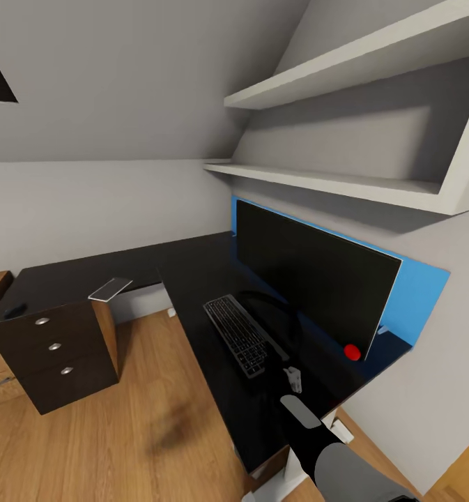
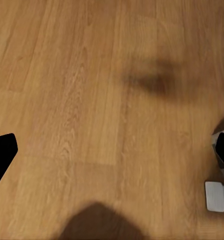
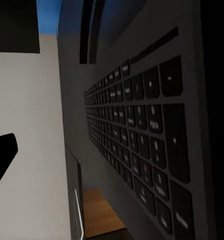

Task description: In the bedroom, organize the workspace by keeping the computer under the desk, ensuring the monitor is on the desk, placing the keyboard on the desk next to the monitor, placing the mouse on the desk next to the keyboard, moving the folder from the swivel chair onto the desk next to the mouse, stacking the notebook on top of the folder with the pen on top of the notebook, and positioning the swivel chair next to the desk.

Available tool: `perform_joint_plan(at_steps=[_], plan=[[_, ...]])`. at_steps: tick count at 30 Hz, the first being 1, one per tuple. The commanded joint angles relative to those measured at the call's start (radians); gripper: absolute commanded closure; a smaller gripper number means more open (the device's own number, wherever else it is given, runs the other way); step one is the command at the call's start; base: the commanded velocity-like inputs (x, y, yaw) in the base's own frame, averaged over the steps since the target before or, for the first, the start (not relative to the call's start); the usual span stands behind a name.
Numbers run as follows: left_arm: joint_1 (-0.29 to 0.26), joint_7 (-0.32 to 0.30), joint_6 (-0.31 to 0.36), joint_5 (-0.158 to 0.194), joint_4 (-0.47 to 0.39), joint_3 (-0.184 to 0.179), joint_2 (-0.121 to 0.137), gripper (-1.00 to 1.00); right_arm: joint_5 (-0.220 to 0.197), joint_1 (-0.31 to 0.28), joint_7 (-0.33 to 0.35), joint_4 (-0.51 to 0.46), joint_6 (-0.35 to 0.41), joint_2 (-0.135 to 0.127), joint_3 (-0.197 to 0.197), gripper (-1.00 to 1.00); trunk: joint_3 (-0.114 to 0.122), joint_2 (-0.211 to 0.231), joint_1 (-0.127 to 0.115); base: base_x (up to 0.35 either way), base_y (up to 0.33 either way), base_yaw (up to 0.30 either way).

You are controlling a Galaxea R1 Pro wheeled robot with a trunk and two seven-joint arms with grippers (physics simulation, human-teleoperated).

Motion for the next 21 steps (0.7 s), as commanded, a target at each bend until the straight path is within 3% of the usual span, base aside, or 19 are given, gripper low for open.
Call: perform_joint_plan(at_steps=[1, 5, 8, 13, 21], plan=[[0.0, -0.01, -0.001, -0.003, 0.0, -0.008, 0.0, -1.0, -0.011, -0.001, 0.005, 0.002, -0.007, 0.0, 0.007, -1.0, -0.001, -0.001, 0.0, 0.0, 0.0, 0.0], [0.0, -0.008, -0.003, -0.058, 0.001, -0.037, 0.0, -1.0, -0.011, -0.001, 0.004, 0.002, -0.006, 0.0, 0.007, -1.0, -0.001, -0.001, 0.0, 0.0, 0.0, 0.0], [0.0, -0.008, -0.004, -0.076, 0.002, -0.046, 0.0, -1.0, -0.011, -0.001, -0.013, 0.002, -0.006, 0.0, 0.007, -1.0, -0.001, -0.001, 0.0, -0.077, -0.025, 0.0], [0.0, -0.008, -0.005, -0.085, 0.003, -0.05, 0.0, -1.0, -0.011, -0.001, -0.068, 0.002, -0.005, 0.0, 0.007, -1.0, -0.001, -0.001, 0.0, -0.25, -0.096, 0.0], [0.0, -0.008, -0.005, -0.086, 0.003, -0.051, -0.001, -1.0, -0.011, -0.001, -0.08, 0.002, -0.005, 0.0, 0.007, -1.0, -0.001, -0.001, 0.0, -0.293, -0.142, 0.0]])
